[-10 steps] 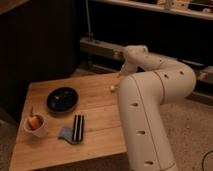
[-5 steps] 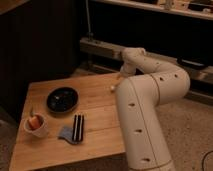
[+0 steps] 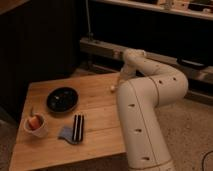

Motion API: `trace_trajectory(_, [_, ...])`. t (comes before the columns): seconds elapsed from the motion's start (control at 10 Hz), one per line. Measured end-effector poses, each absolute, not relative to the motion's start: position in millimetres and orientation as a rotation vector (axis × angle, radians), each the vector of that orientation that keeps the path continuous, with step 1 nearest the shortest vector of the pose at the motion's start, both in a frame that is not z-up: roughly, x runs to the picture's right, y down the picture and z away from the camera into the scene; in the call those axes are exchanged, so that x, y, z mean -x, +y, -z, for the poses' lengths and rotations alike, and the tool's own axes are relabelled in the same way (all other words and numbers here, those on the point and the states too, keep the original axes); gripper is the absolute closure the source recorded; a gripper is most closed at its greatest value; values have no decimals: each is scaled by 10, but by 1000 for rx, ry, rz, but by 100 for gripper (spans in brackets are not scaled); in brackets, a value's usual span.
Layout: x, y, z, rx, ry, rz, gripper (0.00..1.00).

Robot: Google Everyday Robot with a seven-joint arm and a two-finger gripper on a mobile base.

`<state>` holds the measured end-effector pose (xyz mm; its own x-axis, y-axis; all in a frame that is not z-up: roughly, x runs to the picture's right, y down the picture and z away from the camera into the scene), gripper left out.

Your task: Place the bottle in the ceramic bowl

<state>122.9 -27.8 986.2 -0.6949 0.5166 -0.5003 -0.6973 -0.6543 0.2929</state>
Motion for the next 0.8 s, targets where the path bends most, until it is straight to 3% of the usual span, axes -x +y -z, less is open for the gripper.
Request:
trace_trajectory(0.3, [-1122,-170,-9906,541,625,-2268,98])
trace_trajectory(0.8, [-976,-150,-9851,572,618,-2131,100])
